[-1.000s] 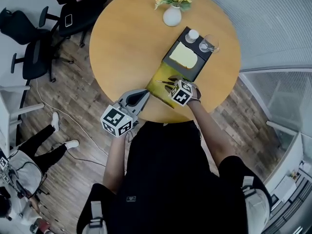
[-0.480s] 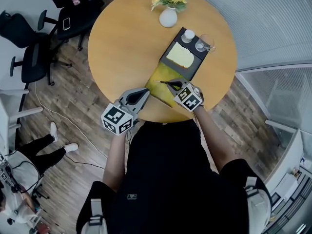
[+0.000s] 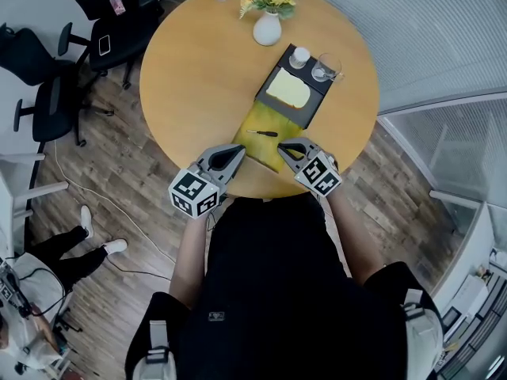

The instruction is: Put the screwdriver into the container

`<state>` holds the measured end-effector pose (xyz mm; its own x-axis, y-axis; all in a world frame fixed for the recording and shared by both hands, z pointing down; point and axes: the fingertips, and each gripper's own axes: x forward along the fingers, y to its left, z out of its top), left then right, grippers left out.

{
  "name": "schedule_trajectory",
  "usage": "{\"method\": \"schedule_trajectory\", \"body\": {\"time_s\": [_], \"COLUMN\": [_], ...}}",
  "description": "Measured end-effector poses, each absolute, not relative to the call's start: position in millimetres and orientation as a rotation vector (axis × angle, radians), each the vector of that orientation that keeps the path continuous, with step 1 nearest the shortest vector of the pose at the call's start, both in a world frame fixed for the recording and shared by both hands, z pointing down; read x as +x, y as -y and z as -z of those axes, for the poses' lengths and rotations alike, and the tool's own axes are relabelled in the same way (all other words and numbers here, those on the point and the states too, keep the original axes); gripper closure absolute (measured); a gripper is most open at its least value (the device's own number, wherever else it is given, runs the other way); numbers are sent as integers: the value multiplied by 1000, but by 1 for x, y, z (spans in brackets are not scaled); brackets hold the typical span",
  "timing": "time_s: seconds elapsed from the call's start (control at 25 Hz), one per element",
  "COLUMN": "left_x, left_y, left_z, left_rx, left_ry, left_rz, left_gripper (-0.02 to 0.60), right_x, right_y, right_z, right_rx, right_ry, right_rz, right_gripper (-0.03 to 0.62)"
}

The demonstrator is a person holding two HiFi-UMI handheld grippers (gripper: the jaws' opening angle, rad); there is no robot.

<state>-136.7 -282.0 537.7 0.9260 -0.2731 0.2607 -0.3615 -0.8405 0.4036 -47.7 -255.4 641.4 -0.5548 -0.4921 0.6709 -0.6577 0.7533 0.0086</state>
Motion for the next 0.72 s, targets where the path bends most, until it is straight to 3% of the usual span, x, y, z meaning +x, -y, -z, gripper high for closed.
{"method": "schedule_trajectory", "body": {"time_s": [0.72], "left_x": [-136], "left_y": [267], "left_z": [-534], "left_rx": [2642], "left_ry": [442], "left_rz": [-259], "left_gripper": [577], "right_x": [-45], "right_y": [237], "right_z": [-626], "right_rx": [955], "right_ry": [2312], "right_rz": [-295], "right_gripper": [586]}}
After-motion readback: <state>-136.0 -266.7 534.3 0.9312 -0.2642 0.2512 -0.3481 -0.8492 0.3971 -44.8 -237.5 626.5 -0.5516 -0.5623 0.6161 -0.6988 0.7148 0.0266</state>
